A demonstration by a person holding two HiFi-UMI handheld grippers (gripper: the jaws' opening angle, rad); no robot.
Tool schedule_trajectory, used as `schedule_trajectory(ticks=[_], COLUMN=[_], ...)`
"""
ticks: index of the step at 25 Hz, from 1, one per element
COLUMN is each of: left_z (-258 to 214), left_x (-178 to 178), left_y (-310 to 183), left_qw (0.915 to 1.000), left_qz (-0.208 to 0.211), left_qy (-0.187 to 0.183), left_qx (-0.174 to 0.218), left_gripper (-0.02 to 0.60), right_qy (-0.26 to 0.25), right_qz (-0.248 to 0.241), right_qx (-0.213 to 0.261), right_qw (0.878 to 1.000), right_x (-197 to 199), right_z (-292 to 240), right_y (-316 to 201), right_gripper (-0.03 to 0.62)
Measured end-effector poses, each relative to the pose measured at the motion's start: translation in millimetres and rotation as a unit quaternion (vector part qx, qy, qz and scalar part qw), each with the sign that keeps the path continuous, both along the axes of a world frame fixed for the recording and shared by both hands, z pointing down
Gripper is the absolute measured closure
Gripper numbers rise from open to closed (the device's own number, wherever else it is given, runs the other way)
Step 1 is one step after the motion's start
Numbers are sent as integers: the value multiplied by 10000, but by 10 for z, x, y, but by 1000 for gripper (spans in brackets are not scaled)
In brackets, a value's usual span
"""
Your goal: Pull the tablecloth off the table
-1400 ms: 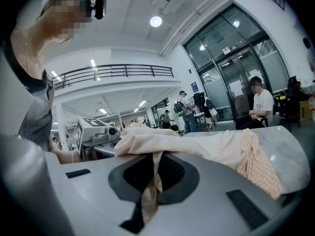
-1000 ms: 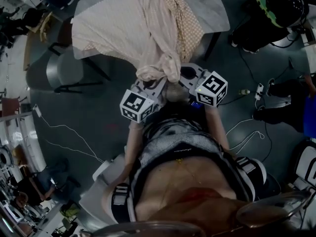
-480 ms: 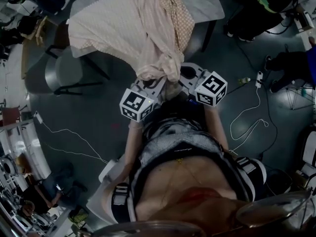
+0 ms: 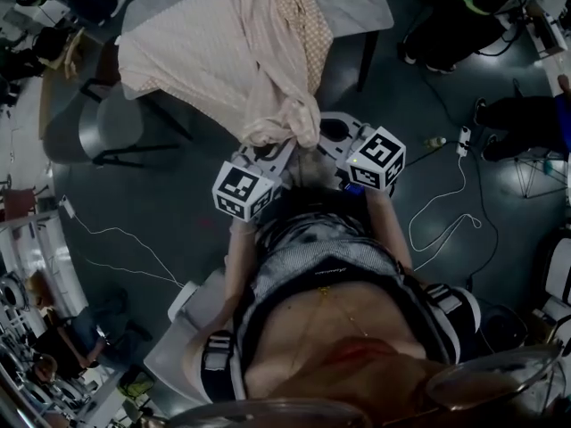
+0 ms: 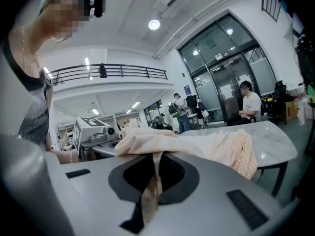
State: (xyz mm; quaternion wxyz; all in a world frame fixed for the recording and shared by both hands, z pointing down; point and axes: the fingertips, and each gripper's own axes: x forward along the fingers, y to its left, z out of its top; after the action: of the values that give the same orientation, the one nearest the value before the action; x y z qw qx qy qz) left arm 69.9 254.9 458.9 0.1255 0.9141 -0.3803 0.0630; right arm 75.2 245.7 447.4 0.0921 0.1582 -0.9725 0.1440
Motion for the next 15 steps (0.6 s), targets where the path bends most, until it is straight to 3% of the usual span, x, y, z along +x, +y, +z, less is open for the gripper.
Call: schedule_trajectory(ticks=[15], left_z=[-31], left_x=[795], left_y=[402], left_qw=[9999], left_qz=[-142], left_qy=[50], left_qx=[-40], left_gripper=[531], right_qy=[-79], right_qz=[-202], right_qx=[-75], right_qw=[9997], right_x=[790], right_z=[-32], right_y=[398], right_gripper=[531])
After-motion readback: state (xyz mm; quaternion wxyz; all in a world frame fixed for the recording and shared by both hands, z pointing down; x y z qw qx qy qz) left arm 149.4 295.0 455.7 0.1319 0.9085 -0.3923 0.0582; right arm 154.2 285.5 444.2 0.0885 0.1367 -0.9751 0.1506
